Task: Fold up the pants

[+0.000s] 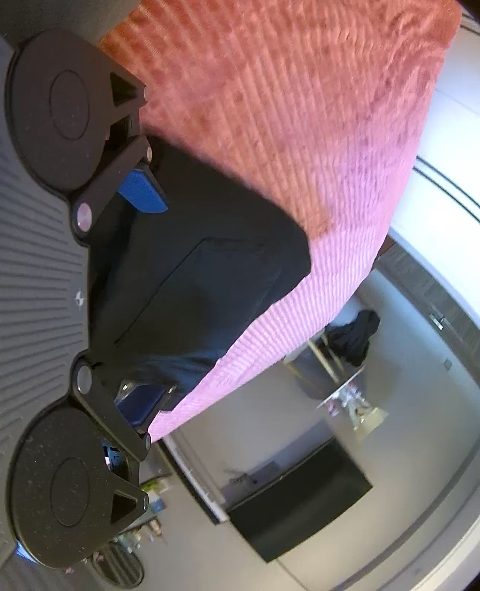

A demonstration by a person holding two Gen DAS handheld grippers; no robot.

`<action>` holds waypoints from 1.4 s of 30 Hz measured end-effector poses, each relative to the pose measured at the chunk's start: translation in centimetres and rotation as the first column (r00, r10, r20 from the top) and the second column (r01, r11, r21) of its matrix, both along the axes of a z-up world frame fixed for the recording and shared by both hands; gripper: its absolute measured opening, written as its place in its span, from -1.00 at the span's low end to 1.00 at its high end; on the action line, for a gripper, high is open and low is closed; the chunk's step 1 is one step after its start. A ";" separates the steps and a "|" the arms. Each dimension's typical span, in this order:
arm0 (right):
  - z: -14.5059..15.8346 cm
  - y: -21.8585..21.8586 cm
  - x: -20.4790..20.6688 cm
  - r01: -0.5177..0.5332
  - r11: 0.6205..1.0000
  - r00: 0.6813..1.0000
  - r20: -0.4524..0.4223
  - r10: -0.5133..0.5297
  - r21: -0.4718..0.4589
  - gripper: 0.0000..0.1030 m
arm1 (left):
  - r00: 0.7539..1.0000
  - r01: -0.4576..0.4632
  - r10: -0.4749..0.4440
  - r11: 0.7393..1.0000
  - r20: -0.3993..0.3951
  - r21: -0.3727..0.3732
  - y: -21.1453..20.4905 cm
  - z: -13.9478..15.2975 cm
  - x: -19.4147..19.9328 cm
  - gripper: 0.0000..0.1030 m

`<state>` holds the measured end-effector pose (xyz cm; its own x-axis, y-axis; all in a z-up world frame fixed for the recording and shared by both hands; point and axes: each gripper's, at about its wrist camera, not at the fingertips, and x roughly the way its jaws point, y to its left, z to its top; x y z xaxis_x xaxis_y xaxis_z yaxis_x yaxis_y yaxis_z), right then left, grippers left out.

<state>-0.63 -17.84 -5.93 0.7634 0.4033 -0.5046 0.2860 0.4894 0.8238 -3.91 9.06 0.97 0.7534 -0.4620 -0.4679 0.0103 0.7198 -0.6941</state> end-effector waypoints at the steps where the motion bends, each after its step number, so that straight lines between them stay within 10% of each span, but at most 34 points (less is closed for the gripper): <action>1: -0.1 -0.2 -0.1 0.003 1.000 1.000 0.004 -0.003 0.012 -0.56 | 1.000 0.006 -0.006 1.000 -0.009 -0.014 -0.1 -0.1 0.0 0.92; 8: -1.4 -1.1 0.1 0.049 0.989 0.999 -0.029 -0.046 0.136 -0.51 | 0.994 0.035 -0.044 0.996 -0.102 -0.086 -0.4 -2.3 1.3 0.92; 20: 1.9 2.5 0.5 -0.043 0.966 0.999 0.018 0.049 -0.256 -0.65 | 0.991 -0.034 0.019 0.994 -0.136 -0.108 -0.2 -3.4 2.2 0.92; 27: 4.2 2.6 -0.9 -0.066 0.956 0.992 0.081 0.093 -0.287 -0.65 | 0.995 -0.023 0.019 0.999 -0.103 -0.042 -0.1 -2.4 1.5 0.91; 34: 2.7 3.9 0.7 -0.141 0.915 0.990 -0.041 0.136 -0.378 -0.63 | 0.994 0.012 -0.009 1.000 -0.106 0.025 -0.5 -2.2 1.5 0.91; 42: 6.2 2.9 -1.2 -0.171 0.836 0.982 -0.025 0.185 -0.521 0.01 | 0.998 0.060 -0.062 0.994 -0.017 -0.091 1.7 0.2 -0.1 0.92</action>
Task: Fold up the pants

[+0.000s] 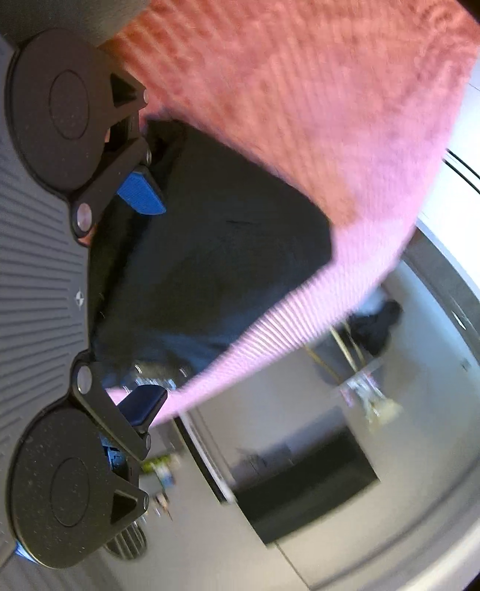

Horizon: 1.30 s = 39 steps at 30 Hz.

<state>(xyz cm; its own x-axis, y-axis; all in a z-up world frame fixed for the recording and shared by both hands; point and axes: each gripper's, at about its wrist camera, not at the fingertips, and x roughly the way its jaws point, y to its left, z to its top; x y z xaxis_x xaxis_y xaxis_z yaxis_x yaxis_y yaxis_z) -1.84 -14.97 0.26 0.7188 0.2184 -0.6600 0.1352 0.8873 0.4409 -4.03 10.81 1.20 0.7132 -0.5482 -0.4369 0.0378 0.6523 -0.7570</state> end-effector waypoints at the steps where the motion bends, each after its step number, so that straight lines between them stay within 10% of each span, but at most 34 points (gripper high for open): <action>1: 0.5 -0.4 -0.3 0.001 1.000 1.000 0.016 -0.001 -0.028 0.06 | 1.000 -0.010 0.009 1.000 0.025 0.014 0.4 0.4 0.0 0.92; 5: 0.3 -3.3 0.6 0.033 0.999 0.999 0.014 -0.033 0.034 0.45 | 0.999 0.019 -0.023 0.995 0.037 0.100 1.4 0.4 2.6 0.92; 12: -2.8 -7.7 6.5 0.021 0.988 0.996 -0.084 -0.009 0.150 0.44 | 0.998 -0.002 0.007 0.997 -0.062 0.081 3.7 -2.9 7.3 0.92; 18: -3.3 -9.8 6.6 0.031 0.987 0.996 -0.085 -0.018 0.156 0.70 | 0.975 -0.007 -0.022 0.992 -0.221 -0.127 6.2 -6.4 9.9 0.92; 27: -7.0 -11.1 9.2 -0.068 0.898 0.983 -0.122 0.133 0.435 0.92 | 0.957 0.151 -0.193 0.969 -0.215 -0.198 4.9 -8.0 13.3 0.92; 31: -6.9 -9.7 9.7 -0.111 0.912 0.983 -0.093 0.159 0.394 0.87 | 0.955 0.184 -0.220 0.965 -0.198 -0.186 4.1 -8.2 14.3 0.92; 33: -7.1 -9.0 10.0 -0.105 0.926 0.985 -0.094 0.148 0.364 0.30 | 0.961 0.168 -0.202 0.970 -0.191 -0.177 3.8 -8.1 14.2 0.92; 39: -7.0 -7.4 10.6 -0.087 0.929 0.987 -0.097 0.130 0.359 0.20 | 0.966 0.164 -0.188 0.976 -0.179 -0.143 3.3 -7.8 13.7 0.92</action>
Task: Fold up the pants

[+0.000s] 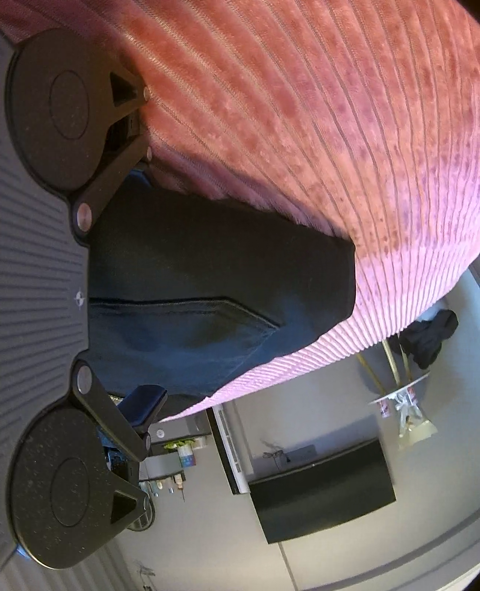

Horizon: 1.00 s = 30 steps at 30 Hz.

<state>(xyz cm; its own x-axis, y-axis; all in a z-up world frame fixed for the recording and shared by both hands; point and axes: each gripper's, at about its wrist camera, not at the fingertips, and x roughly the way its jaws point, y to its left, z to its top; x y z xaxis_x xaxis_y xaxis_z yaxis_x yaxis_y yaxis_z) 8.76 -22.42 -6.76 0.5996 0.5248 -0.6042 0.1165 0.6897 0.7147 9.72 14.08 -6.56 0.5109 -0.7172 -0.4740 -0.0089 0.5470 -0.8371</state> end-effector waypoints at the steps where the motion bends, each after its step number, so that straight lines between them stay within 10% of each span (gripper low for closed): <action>1: 0.0 0.6 0.3 0.000 1.000 1.000 -0.005 0.000 -0.004 0.22 | 1.000 -0.004 0.004 1.000 -0.001 0.002 -0.1 -0.1 0.1 0.92; 26: 9.1 5.6 4.0 -0.041 0.983 0.956 0.278 0.091 -0.179 -0.23 | 0.959 -0.145 0.129 0.988 0.253 0.047 -0.4 6.3 0.2 0.92; 30: 10.1 5.0 6.6 0.034 0.969 0.976 0.216 0.020 -0.246 0.39 | 0.955 -0.222 0.172 0.955 0.240 0.199 0.0 7.6 1.8 0.92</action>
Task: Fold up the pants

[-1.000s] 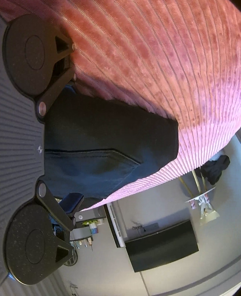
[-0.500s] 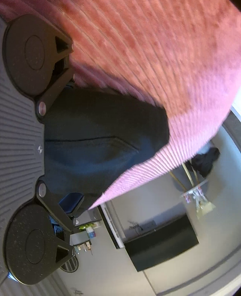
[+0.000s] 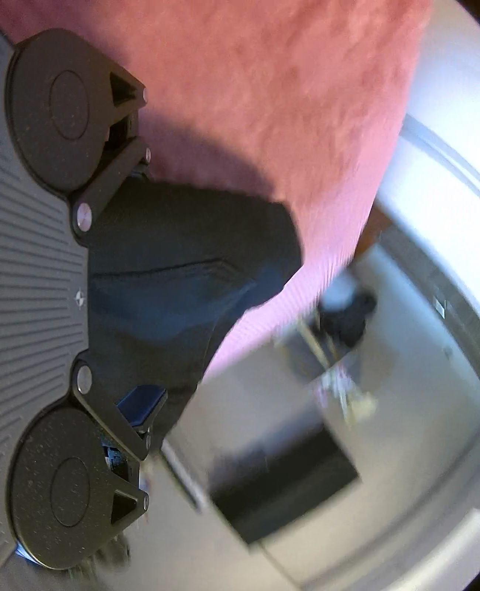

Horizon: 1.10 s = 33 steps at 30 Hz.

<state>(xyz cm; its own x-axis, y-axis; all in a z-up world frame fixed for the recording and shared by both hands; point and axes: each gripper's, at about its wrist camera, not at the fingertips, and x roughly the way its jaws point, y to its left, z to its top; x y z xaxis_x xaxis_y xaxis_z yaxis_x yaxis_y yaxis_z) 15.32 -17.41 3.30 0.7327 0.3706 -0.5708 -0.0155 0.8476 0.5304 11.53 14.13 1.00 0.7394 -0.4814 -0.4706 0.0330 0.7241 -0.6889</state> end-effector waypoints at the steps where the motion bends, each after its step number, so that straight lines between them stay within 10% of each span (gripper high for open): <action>1: 0.2 -0.2 -0.1 0.051 0.997 0.999 0.006 -0.051 -0.057 0.42 | 0.999 -0.040 0.042 0.996 -0.019 0.083 -0.1 0.2 -0.1 0.92; 4: 0.5 0.0 -2.2 0.079 0.986 0.996 0.048 -0.072 -0.148 0.56 | 0.994 -0.112 0.107 0.958 0.032 0.263 -0.4 0.3 -1.8 0.92; 10: -2.3 2.5 -6.3 0.026 1.000 0.998 0.055 -0.025 -0.015 0.48 | 0.992 -0.122 0.122 0.967 0.013 0.222 -1.7 -0.3 -5.1 0.92; 19: -6.3 4.9 -5.9 0.018 1.000 1.000 -0.009 -0.018 -0.005 -0.42 | 0.998 -0.065 0.063 0.935 0.016 0.349 -4.4 -0.6 -7.0 0.92; 24: -5.9 4.8 -6.6 0.030 1.000 0.999 -0.012 -0.030 0.004 -0.42 | 0.998 -0.051 0.057 0.881 0.000 0.470 -5.5 -1.1 -7.1 0.92; 33: -4.1 6.9 -7.6 -0.038 0.999 0.995 0.089 0.041 -0.033 -0.29 | 0.996 -0.086 0.078 0.894 0.035 0.439 -5.6 0.1 -8.4 0.92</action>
<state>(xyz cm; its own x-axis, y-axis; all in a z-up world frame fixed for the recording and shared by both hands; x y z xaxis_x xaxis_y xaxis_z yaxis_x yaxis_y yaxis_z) 7.69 -10.53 -0.77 0.7666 0.3834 -0.5151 -0.0958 0.8615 0.4986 3.12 8.57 1.08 0.7766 -0.1655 -0.6079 -0.0311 0.9536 -0.2994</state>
